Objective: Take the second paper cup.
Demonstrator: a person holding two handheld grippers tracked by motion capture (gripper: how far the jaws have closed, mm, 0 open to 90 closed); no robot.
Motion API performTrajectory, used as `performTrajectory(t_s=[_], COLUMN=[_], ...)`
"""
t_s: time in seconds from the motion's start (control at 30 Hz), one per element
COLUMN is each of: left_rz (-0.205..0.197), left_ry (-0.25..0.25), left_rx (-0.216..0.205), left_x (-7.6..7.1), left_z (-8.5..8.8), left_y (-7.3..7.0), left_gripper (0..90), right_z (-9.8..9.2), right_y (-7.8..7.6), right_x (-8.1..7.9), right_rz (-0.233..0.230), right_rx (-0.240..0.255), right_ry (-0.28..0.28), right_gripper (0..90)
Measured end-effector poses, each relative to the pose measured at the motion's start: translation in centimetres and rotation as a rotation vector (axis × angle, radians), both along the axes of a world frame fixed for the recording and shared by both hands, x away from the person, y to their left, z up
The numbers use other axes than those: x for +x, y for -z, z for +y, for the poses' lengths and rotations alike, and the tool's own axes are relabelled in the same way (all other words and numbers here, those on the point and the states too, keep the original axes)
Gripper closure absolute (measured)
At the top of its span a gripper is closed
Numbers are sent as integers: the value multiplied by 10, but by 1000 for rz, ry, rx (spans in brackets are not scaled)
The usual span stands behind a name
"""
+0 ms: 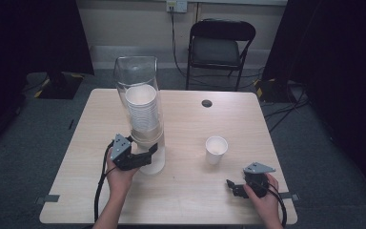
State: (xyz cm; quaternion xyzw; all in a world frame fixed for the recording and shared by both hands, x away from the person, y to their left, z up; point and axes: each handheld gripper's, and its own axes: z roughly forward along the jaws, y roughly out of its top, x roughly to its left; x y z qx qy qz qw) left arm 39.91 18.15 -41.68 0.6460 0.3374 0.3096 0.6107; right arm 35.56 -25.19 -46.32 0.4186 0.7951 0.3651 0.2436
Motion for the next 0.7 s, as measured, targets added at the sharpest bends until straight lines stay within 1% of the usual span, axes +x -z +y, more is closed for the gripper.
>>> performTrajectory(t_s=[0.03,0.1,0.13,0.2,0.23,0.27,0.33,0.37,0.4,0.43,0.47,0.5,0.6,0.63,0.67,0.7], left_rz=[-20,-40,-46,-47,-53,-53,-70,-70,-82,-82,-68,-67,-74,-77,-73,-77], left_ry=[-9,-20,-27,-30,-29,-38,-49,-49,-63,-63,-73,-87,-90,-96,-95,-92], left_rx=[-6,2,-7,-11,-2,-20,-24,-24,-8,-8,20,31,42,33,70,57], left_x=[1,1,1,2,3,3,4,4,3,3,3,3,3,3,3,3], left_z=[-2,-5,-6,-9,-9,-12,-14,-14,-16,-16,-17,-18,-18,-19,-16,-17], left_y=[0,0,0,0,0,0,0,0,-1,-1,0,1,1,1,0,1], left_gripper=[122,128,129,133,133,137,157,165,204,268,268,343,347,350,352,355], right_z=[0,0,0,0,0,0,0,0,0,0,0,0,0,0,-1,-1], right_y=[0,0,0,0,0,0,0,0,0,0,0,0,0,0,0,0], right_x=[0,0,0,0,0,0,0,0,0,0,0,0,0,0,0,0], right_rz=[0,0,0,0,0,0,0,0,0,0,1,0,0,0,0,0], right_rx=[0,0,0,0,0,0,0,0,0,0,-1,2,3,3,3,3], right_ry=[0,0,0,0,0,0,0,-1,-1,-1,-2,-5,-7,-8,-8,-9], right_gripper=[143,144,144,144,144,144,144,144,144,144,144,144,144,144,144,144])
